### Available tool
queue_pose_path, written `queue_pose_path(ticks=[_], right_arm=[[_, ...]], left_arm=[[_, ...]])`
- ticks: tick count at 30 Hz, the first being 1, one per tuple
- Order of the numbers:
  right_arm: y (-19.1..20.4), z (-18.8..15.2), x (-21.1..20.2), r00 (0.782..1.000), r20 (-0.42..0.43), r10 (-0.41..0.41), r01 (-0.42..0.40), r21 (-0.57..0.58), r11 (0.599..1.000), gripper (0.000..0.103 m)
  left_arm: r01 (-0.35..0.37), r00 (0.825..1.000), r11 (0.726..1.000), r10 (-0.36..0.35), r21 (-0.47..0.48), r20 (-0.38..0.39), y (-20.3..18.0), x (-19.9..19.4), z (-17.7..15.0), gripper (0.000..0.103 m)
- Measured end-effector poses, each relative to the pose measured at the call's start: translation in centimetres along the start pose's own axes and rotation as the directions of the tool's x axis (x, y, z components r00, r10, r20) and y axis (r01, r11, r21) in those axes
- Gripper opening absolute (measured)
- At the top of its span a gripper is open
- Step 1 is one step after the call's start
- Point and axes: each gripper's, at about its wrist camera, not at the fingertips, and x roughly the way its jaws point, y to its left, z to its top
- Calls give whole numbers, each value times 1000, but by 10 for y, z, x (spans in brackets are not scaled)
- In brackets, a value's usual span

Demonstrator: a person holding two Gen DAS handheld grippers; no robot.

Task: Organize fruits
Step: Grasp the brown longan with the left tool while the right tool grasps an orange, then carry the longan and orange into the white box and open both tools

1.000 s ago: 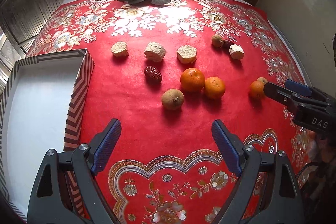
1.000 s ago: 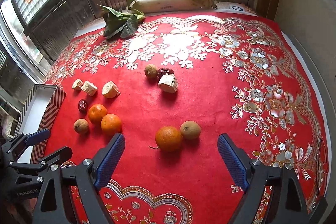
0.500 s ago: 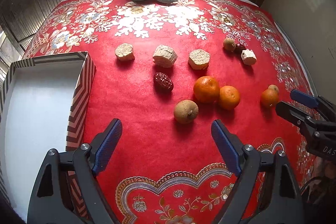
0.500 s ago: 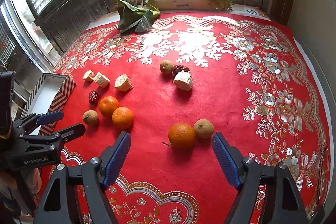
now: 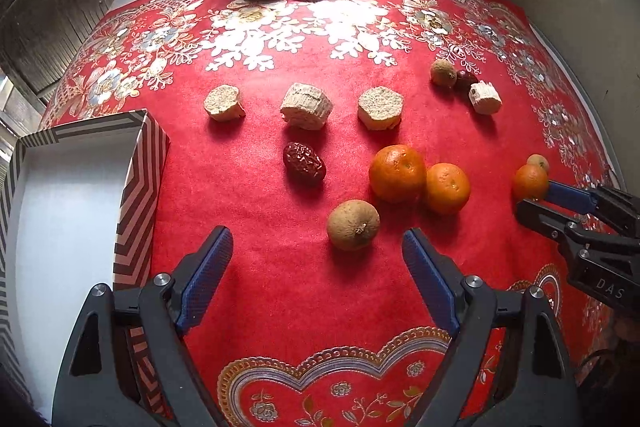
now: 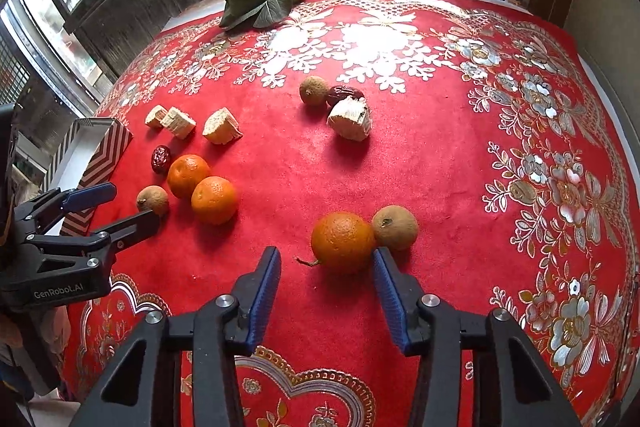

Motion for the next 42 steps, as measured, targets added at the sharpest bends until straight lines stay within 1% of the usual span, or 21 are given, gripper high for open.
queue_pose_path(ticks=[1, 2, 3, 5, 7, 8, 9, 10, 13, 19, 25, 30, 36, 42], right_arm=[[-1, 1, 2, 1000, 2, -2, 2, 2, 1000, 40], [-4, 1, 4, 1000, 3, 3, -3, 9, 1000, 37], [-6, 1, 6, 1000, 6, 15, -15, 15, 1000, 35], [-7, 2, 6, 999, 19, 26, -26, 11, 1000, 35], [-7, 2, 6, 999, 20, 29, -29, 8, 1000, 33], [-7, 2, 4, 999, 24, 31, -31, 7, 999, 32], [-6, 2, 2, 999, 25, 33, -33, 6, 999, 32], [-5, 3, 1, 999, 24, 34, -34, 1, 999, 32], [1, 6, -6, 998, 35, 46, -45, -13, 999, 32], [20, 14, -19, 995, 62, 83, -80, -50, 996, 32], [49, 24, -25, 988, 75, 134, -125, -109, 986, 32], [81, 34, -20, 981, 54, 189, -177, -180, 968, 32], [127, 48, -11, 968, 20, 251, -235, -280, 931, 32], [170, 62, 1, 953, -18, 304, -290, -355, 889, 32]], left_arm=[[-5, 1000, 1000, 5, 5, -5, -1, 2, 0, 88], [-4, 1000, 1000, 4, 6, -8, -1, 3, 0, 84], [-1, 1000, 1000, 1, 5, -11, -1, 5, 1, 73], [8, 999, 1000, -8, -2, -34, 1, 10, 2, 61], [6, 1000, 1000, -6, -4, -14, 2, 10, 2, 54], [2, 1000, 1000, -2, -1, -13, 2, 9, 2, 42], [-2, 1000, 1000, 3, 2, -13, 4, 9, 2, 32], [7, 1000, 1000, -8, -4, -15, 6, 8, 3, 26], [47, 998, 998, -49, -51, -30, 17, 5, 3, 27], [47, 999, 996, -48, -74, 0, 29, -16, 1, 27], [14, 999, 995, -11, -102, 36, 44, -38, 1, 26], [-28, 998, 990, 36, -137, 51, 63, -51, -2, 26], [-90, 994, 975, 100, -205, 42, 97, -58, -10, 26], [-141, 988, 950, 153, -278, 21, 131, -60, -18, 26]])
